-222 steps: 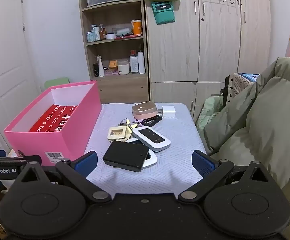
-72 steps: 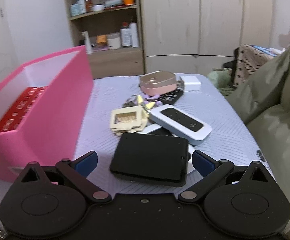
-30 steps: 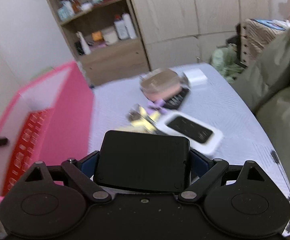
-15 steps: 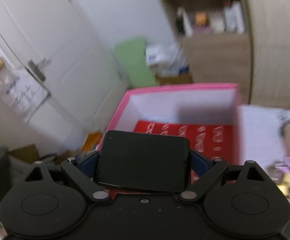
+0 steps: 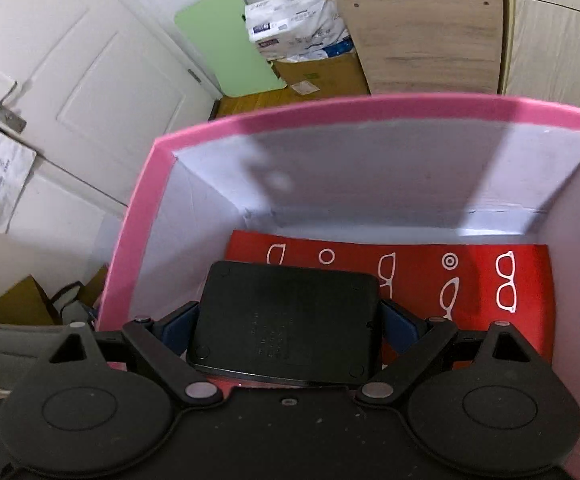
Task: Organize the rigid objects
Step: 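Lower the black power bank into the pink box and open the right gripper, then move the right tool back and grasp the white Wi-Fi router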
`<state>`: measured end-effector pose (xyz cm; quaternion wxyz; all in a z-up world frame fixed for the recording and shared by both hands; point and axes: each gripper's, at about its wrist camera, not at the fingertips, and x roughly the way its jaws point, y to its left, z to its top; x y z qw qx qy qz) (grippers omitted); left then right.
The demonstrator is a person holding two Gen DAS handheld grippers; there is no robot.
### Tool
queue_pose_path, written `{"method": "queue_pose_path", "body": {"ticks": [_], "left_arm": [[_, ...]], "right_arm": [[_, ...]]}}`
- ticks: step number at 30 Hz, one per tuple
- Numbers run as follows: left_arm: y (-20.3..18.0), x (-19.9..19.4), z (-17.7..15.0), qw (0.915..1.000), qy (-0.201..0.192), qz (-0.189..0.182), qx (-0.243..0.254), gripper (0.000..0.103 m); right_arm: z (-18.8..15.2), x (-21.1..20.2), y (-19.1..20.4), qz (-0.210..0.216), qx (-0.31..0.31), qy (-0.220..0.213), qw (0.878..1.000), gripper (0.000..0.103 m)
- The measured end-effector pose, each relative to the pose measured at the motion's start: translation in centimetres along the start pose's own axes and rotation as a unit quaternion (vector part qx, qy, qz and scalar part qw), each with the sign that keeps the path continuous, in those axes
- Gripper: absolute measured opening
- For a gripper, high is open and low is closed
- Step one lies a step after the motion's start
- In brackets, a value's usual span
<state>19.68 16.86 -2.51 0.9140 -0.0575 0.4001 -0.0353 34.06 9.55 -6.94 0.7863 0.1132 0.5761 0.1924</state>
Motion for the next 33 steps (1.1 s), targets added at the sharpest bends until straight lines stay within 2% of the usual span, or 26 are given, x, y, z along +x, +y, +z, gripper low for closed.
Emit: {"method": "queue_pose_path", "body": {"ticks": [5, 9, 13, 19, 24, 29, 33], "left_arm": [[-0.1, -0.1, -0.2, 1.0, -0.001, 0.003, -0.005, 0.01], [-0.2, -0.2, -0.2, 1.0, -0.001, 0.006, -0.006, 0.01], [-0.1, -0.3, -0.1, 0.9999, 0.0, 0.005, -0.01, 0.01], [-0.3, -0.3, -0.1, 0.9999, 0.0, 0.01, -0.006, 0.01], [-0.6, -0.4, 0.0, 0.9999, 0.004, 0.016, -0.002, 0.009], [-1.2, -0.4, 0.2, 0.9997, 0.005, 0.024, 0.003, 0.009], [-1.6, -0.5, 0.1, 0.9995, 0.004, 0.03, 0.008, 0.009]], "right_arm": [[0.4, 0.0, 0.2, 0.003, -0.004, -0.008, 1.0, 0.097], [0.4, -2.7, -0.6, 0.041, 0.009, -0.027, 0.999, 0.097], [-0.9, -6.7, -1.0, 0.039, 0.0, -0.064, 0.997, 0.097], [-4.6, -14.2, -3.1, 0.073, -0.024, -0.125, 0.989, 0.097], [-8.2, -18.6, -6.3, 0.085, -0.011, -0.166, 0.982, 0.097], [-11.4, -21.2, -9.3, 0.074, 0.002, -0.203, 0.976, 0.097], [-13.7, -22.5, -11.0, 0.053, 0.01, -0.216, 0.975, 0.097]]}}
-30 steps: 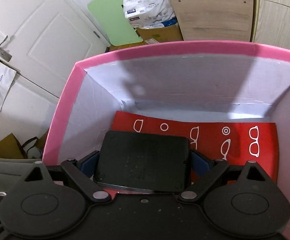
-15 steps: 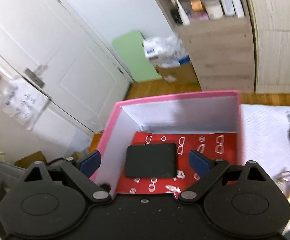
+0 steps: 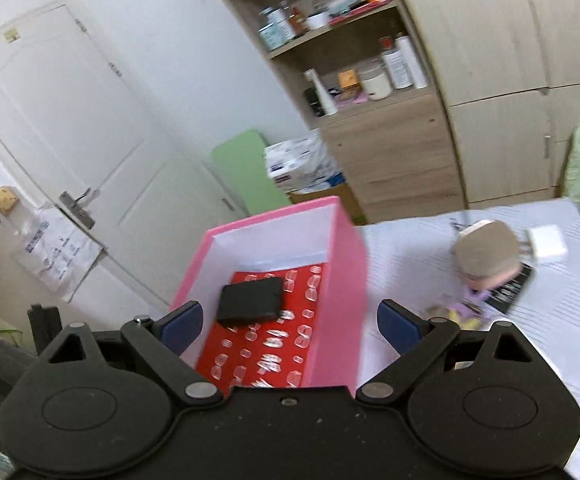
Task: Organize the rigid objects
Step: 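Move the right tool back and grasp the white Wi-Fi router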
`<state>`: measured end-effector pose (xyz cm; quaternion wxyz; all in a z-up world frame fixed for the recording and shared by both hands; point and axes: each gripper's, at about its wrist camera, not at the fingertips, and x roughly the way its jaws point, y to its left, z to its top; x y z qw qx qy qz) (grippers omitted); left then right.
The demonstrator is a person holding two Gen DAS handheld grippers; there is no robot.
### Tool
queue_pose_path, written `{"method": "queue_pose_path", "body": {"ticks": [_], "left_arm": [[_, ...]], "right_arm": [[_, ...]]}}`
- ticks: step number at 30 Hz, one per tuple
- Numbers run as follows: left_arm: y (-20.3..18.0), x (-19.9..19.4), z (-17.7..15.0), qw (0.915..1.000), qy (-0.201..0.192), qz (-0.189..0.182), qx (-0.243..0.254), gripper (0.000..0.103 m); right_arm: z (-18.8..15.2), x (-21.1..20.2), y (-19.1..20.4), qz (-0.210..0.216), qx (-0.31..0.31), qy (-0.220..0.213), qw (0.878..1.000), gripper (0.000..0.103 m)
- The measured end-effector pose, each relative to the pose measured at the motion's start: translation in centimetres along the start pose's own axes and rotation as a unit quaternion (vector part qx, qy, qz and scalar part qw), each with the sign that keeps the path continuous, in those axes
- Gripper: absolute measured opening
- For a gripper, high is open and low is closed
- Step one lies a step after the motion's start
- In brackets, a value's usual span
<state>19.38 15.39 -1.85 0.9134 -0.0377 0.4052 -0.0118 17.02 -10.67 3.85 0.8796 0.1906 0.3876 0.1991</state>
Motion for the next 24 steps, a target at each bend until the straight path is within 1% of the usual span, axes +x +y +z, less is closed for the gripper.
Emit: {"method": "queue_pose_path", "body": {"ticks": [6, 13, 17, 19, 22, 24], "left_arm": [[-0.3, -0.4, -0.2, 0.9998, 0.002, 0.006, 0.02, 0.007], [-1.0, -0.3, 0.0, 0.9989, 0.001, 0.021, 0.042, 0.006], [-0.8, -0.3, 0.2, 0.999, -0.002, 0.02, 0.039, 0.006], [-0.6, -0.1, 0.4, 0.9994, -0.001, 0.015, 0.032, 0.006], [-0.3, 0.3, 0.8, 0.9996, 0.003, 0.011, 0.027, 0.006], [-0.4, 0.5, 1.1, 0.9996, 0.005, 0.011, 0.027, 0.006]], "right_arm": [[-2.1, -1.4, -1.5, -0.043, -0.021, -0.002, 0.999, 0.097], [-4.8, -1.9, -4.1, -0.104, -0.065, -0.008, 0.992, 0.096], [-6.0, -1.7, -6.4, -0.14, -0.059, -0.002, 0.988, 0.096], [-6.6, -1.4, -7.6, -0.151, -0.049, 0.004, 0.987, 0.096], [-7.3, -0.6, -9.0, -0.163, -0.037, 0.029, 0.986, 0.096], [-7.9, 0.1, -9.3, -0.163, -0.048, 0.047, 0.984, 0.091]]}}
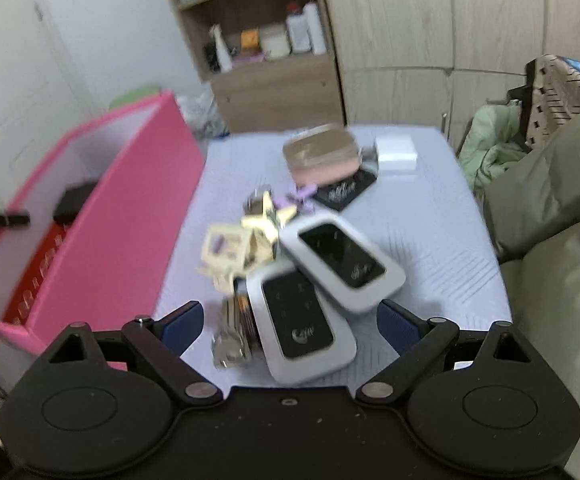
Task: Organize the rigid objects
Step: 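Move the right tool back and grasp the white Wi-Fi router, then carry the white Wi-Fi router into the pink box and release it beside the power bank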
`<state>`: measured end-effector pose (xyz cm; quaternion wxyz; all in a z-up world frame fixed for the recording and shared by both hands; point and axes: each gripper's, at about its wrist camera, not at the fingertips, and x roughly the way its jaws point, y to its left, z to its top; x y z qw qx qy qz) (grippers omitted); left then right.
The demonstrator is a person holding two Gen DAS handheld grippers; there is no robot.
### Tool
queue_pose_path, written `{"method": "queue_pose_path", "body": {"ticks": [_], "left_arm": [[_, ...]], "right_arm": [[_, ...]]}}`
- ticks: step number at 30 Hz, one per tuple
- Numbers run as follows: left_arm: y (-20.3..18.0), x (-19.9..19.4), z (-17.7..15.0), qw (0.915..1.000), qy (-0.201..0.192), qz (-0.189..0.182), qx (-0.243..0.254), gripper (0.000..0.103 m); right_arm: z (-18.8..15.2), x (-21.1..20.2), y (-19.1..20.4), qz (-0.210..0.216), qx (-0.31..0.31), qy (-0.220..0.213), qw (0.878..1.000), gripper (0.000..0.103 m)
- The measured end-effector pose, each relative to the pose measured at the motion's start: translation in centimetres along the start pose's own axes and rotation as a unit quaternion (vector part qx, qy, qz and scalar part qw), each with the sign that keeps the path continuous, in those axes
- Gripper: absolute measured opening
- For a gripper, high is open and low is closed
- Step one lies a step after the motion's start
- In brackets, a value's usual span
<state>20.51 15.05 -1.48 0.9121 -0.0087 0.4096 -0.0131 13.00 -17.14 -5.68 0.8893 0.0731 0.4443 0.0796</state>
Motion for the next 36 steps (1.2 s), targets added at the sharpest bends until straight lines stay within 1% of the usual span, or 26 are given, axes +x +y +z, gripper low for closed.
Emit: {"method": "queue_pose_path", "body": {"ticks": [2, 5, 7, 9, 11, 13, 16, 17, 18, 19, 21, 23, 25, 26, 28, 30, 33, 36], "left_arm": [[0.0, 0.1, 0.0, 1.0, -0.001, 0.004, 0.001, 0.006], [-0.1, 0.1, 0.0, 1.0, -0.003, 0.007, 0.002, 0.006], [-0.1, 0.1, 0.0, 1.0, -0.002, 0.008, 0.002, 0.006], [-0.1, 0.0, 0.1, 1.0, 0.0, 0.008, 0.002, 0.006], [-0.2, 0.0, 0.2, 1.0, 0.001, 0.008, 0.005, 0.006], [-0.3, -0.1, 0.3, 0.9999, 0.002, 0.01, 0.007, 0.006], [-0.4, -0.1, 0.4, 0.9999, 0.003, 0.013, 0.008, 0.006], [-0.5, -0.2, 0.3, 0.9999, 0.003, 0.014, 0.007, 0.006], [-0.5, -0.2, 0.3, 0.9999, 0.003, 0.015, 0.006, 0.006], [-0.5, -0.2, 0.3, 0.9999, 0.004, 0.015, 0.006, 0.006], [-0.6, -0.2, 0.3, 0.9998, 0.005, 0.017, 0.006, 0.006], [-0.7, -0.2, 0.3, 0.9998, 0.006, 0.018, 0.005, 0.006], [-0.7, -0.2, 0.4, 0.9998, 0.007, 0.019, 0.005, 0.006], [-0.8, -0.2, 0.3, 0.9998, 0.007, 0.02, 0.006, 0.006], [-0.7, -0.3, 0.4, 0.9998, 0.008, 0.02, 0.006, 0.006], [-0.7, -0.2, 0.4, 0.9997, 0.008, 0.021, 0.006, 0.006], [-0.7, -0.2, 0.4, 0.9997, 0.009, 0.021, 0.006, 0.006], [-0.7, -0.3, 0.3, 0.9997, 0.012, 0.02, 0.004, 0.006]], "right_arm": [[-0.1, 0.6, -0.2, -0.003, -0.011, 0.005, 1.0, 0.088], [0.8, 0.8, -1.2, -0.006, -0.017, -0.009, 1.0, 0.087], [1.9, 0.9, -2.1, -0.002, -0.042, -0.015, 0.999, 0.081], [3.4, 1.8, -3.2, 0.002, -0.067, -0.002, 0.998, 0.063], [4.6, 3.0, -4.1, 0.013, -0.087, 0.025, 0.996, 0.059], [5.4, 4.2, -4.5, 0.034, -0.116, 0.053, 0.991, 0.059], [6.2, 5.3, -4.7, 0.068, -0.142, 0.075, 0.985, 0.059], [6.4, 5.7, -4.8, 0.078, -0.143, 0.082, 0.983, 0.06], [6.6, 6.2, -5.0, 0.088, -0.141, 0.089, 0.982, 0.064], [6.7, 6.4, -5.1, 0.094, -0.14, 0.091, 0.981, 0.065], [6.9, 7.2, -5.4, 0.101, -0.137, 0.098, 0.981, 0.066], [6.9, 8.0, -5.6, 0.108, -0.125, 0.103, 0.981, 0.071], [6.6, 8.1, -5.4, 0.107, -0.129, 0.093, 0.981, 0.074], [6.5, 8.1, -5.2, 0.104, -0.128, 0.091, 0.982, 0.073], [6.3, 7.7, -5.0, 0.097, -0.12, 0.086, 0.984, 0.067], [6.1, 7.4, -4.8, 0.095, -0.11, 0.085, 0.986, 0.067], [5.5, 6.8, -4.5, 0.073, -0.106, 0.067, 0.989, 0.066], [5.4, 5.8, -4.6, 0.065, -0.089, 0.047, 0.993, 0.066]]}}
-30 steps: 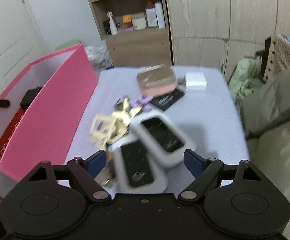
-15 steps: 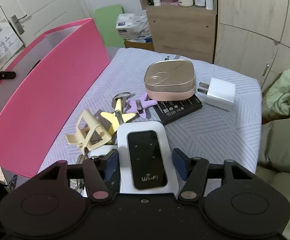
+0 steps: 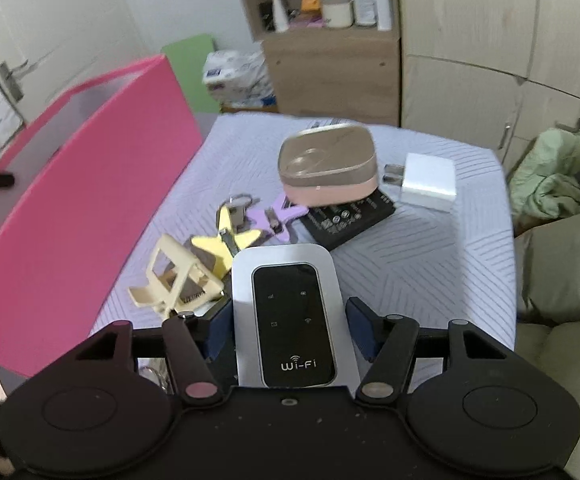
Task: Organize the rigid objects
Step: 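Carry the white Wi-Fi router into the pink box and release it beside the power bank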
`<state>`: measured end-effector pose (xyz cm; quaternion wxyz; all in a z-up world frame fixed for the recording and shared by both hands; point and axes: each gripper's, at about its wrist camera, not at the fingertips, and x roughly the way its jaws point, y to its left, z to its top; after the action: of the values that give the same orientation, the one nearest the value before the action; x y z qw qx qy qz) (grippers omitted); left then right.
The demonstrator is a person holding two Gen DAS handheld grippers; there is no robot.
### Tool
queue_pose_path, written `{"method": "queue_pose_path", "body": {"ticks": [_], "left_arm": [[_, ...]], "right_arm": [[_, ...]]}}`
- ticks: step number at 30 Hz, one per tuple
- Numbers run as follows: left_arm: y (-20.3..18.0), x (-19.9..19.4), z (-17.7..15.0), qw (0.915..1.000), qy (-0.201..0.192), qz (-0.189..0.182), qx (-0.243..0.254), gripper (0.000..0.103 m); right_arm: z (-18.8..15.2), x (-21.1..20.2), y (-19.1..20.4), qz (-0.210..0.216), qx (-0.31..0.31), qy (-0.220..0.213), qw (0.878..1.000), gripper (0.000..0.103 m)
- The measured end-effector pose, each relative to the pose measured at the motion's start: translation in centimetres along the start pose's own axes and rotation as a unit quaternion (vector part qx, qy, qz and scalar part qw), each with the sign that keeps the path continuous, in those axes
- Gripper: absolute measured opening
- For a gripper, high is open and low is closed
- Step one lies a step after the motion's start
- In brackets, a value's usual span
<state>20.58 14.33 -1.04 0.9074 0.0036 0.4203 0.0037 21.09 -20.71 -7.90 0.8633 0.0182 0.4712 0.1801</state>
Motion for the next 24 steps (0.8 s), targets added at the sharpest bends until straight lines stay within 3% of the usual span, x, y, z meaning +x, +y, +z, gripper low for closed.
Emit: {"method": "queue_pose_path", "body": {"ticks": [6, 9, 12, 15, 19, 24], "left_arm": [[0.2, -1.0, -0.4, 0.9999, -0.005, -0.01, -0.001, 0.006], [0.1, -1.2, -0.7, 1.0, -0.001, -0.009, 0.003, 0.005], [-0.1, -1.0, -0.8, 0.9999, 0.005, -0.003, 0.013, 0.006], [0.4, -0.6, -0.7, 0.9992, 0.03, -0.026, -0.009, 0.01], [0.9, -0.9, -1.3, 0.9987, 0.028, -0.036, -0.021, 0.009], [0.9, -1.3, -1.8, 0.999, 0.018, -0.036, -0.019, 0.007]], "right_arm": [[1.2, -3.1, 1.6, -0.004, 0.023, -0.045, 0.999, 0.066], [2.8, -5.3, 4.2, 0.048, 0.032, -0.088, 0.994, 0.066], [5.0, -6.3, 7.3, 0.122, 0.032, -0.1, 0.987, 0.066], [7.4, -5.1, 10.2, 0.183, 0.04, -0.065, 0.98, 0.067], [10.1, -1.2, 13.6, 0.239, 0.055, 0.015, 0.969, 0.067], [11.5, 3.9, 17.0, 0.239, 0.068, 0.092, 0.964, 0.067]]}}
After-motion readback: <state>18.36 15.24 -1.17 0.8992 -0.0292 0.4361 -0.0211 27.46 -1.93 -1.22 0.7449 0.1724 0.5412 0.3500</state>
